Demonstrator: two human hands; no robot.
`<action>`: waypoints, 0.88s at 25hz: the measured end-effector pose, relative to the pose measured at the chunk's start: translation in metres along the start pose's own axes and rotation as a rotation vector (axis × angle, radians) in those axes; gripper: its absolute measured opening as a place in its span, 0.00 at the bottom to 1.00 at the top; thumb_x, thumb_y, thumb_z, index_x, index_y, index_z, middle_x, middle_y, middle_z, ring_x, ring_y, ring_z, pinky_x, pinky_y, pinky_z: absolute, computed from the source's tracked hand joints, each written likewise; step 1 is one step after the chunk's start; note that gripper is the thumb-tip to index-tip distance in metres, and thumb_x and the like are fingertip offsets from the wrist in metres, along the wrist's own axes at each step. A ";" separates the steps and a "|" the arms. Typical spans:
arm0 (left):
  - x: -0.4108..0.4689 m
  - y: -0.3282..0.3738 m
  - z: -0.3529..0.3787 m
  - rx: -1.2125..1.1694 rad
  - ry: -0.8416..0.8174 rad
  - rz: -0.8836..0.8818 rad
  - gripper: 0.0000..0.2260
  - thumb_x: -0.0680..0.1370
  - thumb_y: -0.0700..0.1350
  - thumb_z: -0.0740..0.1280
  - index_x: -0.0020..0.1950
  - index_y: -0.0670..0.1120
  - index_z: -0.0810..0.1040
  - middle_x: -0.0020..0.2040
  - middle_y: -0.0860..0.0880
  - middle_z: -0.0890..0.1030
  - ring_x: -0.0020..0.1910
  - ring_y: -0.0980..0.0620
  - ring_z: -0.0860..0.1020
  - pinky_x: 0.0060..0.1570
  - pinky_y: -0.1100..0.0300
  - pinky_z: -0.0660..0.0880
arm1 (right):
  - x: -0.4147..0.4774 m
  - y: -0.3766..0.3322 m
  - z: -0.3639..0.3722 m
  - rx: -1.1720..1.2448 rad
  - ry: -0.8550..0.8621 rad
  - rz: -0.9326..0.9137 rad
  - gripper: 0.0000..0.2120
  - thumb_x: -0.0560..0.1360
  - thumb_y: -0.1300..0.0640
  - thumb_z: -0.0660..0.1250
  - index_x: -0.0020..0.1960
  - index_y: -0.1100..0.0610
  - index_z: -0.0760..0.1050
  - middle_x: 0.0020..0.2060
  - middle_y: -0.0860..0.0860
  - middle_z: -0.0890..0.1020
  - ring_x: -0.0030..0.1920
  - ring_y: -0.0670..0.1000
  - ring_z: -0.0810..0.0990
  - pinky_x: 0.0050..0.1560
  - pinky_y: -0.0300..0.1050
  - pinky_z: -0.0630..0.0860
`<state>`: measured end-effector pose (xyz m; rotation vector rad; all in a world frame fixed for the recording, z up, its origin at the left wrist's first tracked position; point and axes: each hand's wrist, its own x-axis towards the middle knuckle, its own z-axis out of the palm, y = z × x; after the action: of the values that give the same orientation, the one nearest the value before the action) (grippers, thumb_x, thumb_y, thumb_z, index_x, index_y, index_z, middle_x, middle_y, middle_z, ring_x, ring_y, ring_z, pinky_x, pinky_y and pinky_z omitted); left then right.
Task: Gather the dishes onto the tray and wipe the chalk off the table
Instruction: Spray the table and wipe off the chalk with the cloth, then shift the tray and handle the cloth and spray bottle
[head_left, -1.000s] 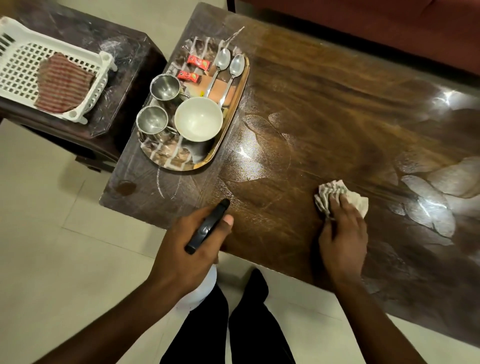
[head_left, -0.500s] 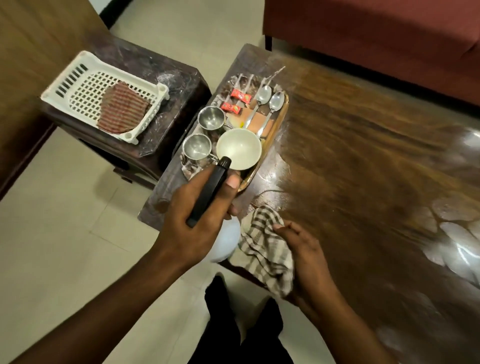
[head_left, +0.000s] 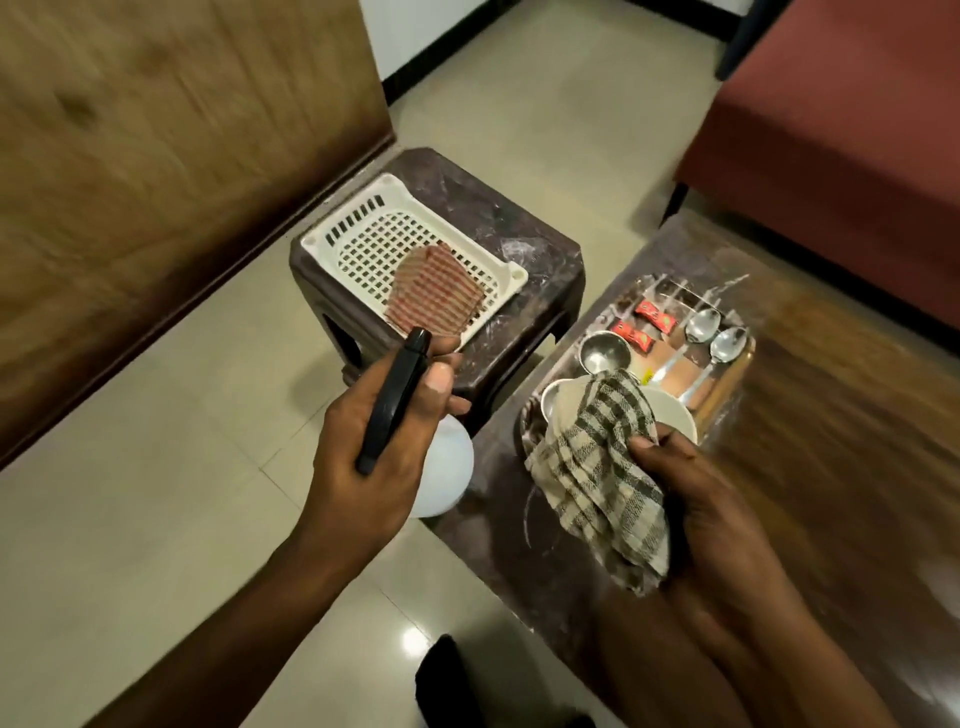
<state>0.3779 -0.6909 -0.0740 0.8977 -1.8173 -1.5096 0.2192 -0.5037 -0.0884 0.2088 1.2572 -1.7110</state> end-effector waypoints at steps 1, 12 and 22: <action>0.012 0.002 -0.011 0.002 0.015 0.007 0.18 0.83 0.58 0.66 0.68 0.52 0.84 0.58 0.53 0.89 0.56 0.49 0.89 0.61 0.54 0.85 | 0.007 -0.003 0.012 -0.039 0.012 -0.021 0.13 0.78 0.59 0.70 0.61 0.58 0.84 0.61 0.65 0.86 0.60 0.66 0.87 0.59 0.65 0.83; 0.178 0.026 -0.047 0.054 0.046 0.076 0.10 0.87 0.52 0.66 0.67 0.56 0.84 0.62 0.53 0.88 0.65 0.52 0.86 0.67 0.47 0.83 | 0.104 -0.065 0.154 -0.179 -0.083 -0.108 0.10 0.84 0.61 0.69 0.64 0.57 0.83 0.54 0.53 0.90 0.52 0.51 0.90 0.46 0.42 0.87; 0.288 -0.041 -0.074 0.092 -0.073 0.097 0.13 0.87 0.47 0.67 0.70 0.46 0.83 0.57 0.56 0.89 0.58 0.55 0.87 0.60 0.57 0.83 | 0.207 -0.030 0.205 -1.122 0.150 -0.554 0.19 0.83 0.53 0.66 0.73 0.47 0.78 0.66 0.45 0.85 0.63 0.47 0.85 0.63 0.55 0.83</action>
<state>0.2728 -0.9709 -0.0934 0.7948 -1.9675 -1.4253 0.1663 -0.7910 -0.1048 -0.7441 2.3312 -1.1516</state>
